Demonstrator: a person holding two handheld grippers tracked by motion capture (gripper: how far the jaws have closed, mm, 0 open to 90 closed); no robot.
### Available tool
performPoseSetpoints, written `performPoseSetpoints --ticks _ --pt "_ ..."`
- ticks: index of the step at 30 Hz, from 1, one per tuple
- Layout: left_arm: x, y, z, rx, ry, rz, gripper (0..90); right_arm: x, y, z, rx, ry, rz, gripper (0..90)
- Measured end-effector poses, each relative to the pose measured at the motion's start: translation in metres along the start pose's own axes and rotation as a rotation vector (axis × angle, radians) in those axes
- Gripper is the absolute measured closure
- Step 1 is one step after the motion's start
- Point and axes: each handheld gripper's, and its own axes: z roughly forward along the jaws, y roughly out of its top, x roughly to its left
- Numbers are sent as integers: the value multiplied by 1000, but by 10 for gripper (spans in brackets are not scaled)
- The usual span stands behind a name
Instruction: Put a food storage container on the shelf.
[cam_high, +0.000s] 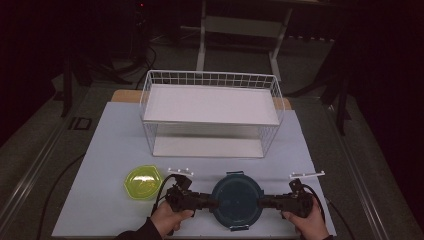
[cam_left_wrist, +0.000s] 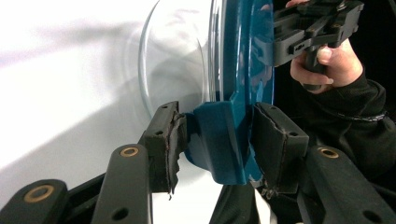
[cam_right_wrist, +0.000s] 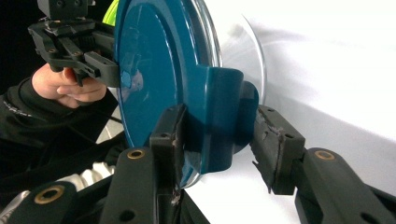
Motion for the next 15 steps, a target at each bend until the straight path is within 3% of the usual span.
performPoseSetpoints --ticks 9,15 --pt "-6 4 0 -6 8 -8 516 12 4 -6 -13 -36 -44 558" --pt "-16 18 -11 -22 19 28 518 20 11 -12 -36 -28 -58 560"
